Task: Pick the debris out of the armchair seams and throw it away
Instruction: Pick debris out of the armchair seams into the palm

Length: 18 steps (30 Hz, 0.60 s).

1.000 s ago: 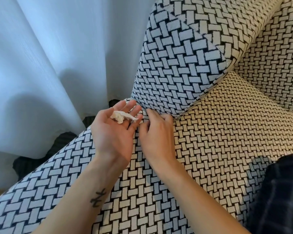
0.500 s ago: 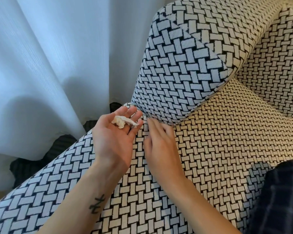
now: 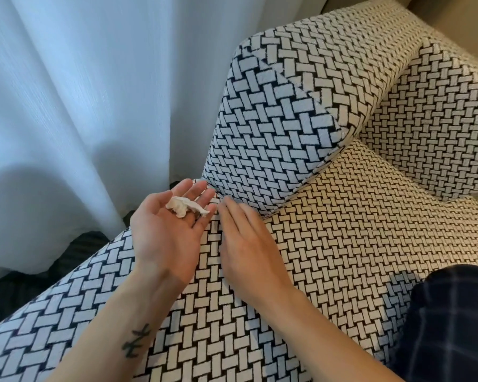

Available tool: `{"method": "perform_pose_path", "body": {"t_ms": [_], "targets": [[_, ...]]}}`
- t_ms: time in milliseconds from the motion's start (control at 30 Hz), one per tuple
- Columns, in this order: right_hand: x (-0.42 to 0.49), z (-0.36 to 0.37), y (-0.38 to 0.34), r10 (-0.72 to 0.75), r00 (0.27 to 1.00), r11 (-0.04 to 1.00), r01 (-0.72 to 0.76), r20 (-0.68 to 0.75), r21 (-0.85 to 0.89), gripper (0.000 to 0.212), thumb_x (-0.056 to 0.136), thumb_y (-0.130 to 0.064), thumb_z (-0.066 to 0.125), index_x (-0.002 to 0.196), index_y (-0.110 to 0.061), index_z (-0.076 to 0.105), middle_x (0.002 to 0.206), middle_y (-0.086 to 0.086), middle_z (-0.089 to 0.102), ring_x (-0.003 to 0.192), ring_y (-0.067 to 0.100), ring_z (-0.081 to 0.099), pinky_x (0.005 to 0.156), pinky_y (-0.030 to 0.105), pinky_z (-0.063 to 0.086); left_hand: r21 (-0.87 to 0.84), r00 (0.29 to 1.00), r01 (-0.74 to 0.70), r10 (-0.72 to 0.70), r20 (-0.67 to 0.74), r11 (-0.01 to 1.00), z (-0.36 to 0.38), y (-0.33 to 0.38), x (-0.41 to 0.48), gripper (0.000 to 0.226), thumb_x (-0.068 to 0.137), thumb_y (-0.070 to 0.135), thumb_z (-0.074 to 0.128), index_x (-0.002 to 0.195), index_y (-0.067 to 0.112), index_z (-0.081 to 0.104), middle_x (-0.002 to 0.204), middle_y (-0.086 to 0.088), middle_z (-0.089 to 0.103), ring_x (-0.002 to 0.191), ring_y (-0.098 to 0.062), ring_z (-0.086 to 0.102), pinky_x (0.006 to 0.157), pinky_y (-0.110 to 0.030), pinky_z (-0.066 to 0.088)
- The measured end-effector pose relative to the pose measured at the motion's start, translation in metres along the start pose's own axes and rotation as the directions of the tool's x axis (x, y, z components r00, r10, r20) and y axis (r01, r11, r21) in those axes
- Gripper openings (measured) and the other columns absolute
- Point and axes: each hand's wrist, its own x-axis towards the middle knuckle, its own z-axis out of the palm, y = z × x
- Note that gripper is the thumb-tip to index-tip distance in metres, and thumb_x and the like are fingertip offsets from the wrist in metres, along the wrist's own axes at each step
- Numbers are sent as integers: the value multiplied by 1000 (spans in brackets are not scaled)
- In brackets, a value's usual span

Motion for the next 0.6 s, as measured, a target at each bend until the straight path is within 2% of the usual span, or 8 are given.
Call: {"method": "perform_pose_path", "body": {"t_ms": [133,200,267,300,433,600], "targets": [[24,-16,0,-55,997,998,55,50,-2,63,98,-8,48,157,-5,28,163,10,30,152,22,24,125,30,9,-13,999,-35,34,-20,999,0,2,0,35,99,17,40,121,3,64,120,-17,75,109,-29,74,101,-43,54],[35,-21,1,-61,996,998,62,59,-16,64,97,-7,51,157,-7,28,161,7,34,148,21,30,126,33,18,-9,999,-29,29,-22,1000,0,2,0,35,99,17,41,121,3,64,123,-18,73,112,-31,72,103,-45,53],[44,-23,-1,-69,995,997,72,78,-41,65,97,-7,51,157,-10,28,158,3,39,140,20,36,120,35,32,-7,999,-30,30,-24,1000,-1,2,1,36,99,17,41,122,3,64,122,-18,74,112,-31,72,104,-45,53],[48,-23,-2,-73,992,996,77,102,-34,65,97,-8,49,158,-11,26,157,2,39,138,19,36,118,34,34,-11,999,-37,36,-32,999,-1,3,1,36,99,16,41,123,3,64,121,-18,74,111,-31,73,103,-44,53],[51,-23,-4,-60,986,997,67,157,-34,66,100,-10,44,160,-8,15,160,4,34,137,22,33,113,36,34,-7,993,-94,93,-68,996,-1,9,5,34,100,15,40,119,4,66,117,-16,76,107,-28,75,97,-41,55],[61,-24,-14,81,977,996,-84,197,3,59,97,-8,47,153,-6,27,144,9,50,133,26,34,103,38,40,1,996,-65,65,-57,998,1,7,1,34,99,17,41,117,3,67,116,-16,76,108,-30,74,97,-43,55]]}}
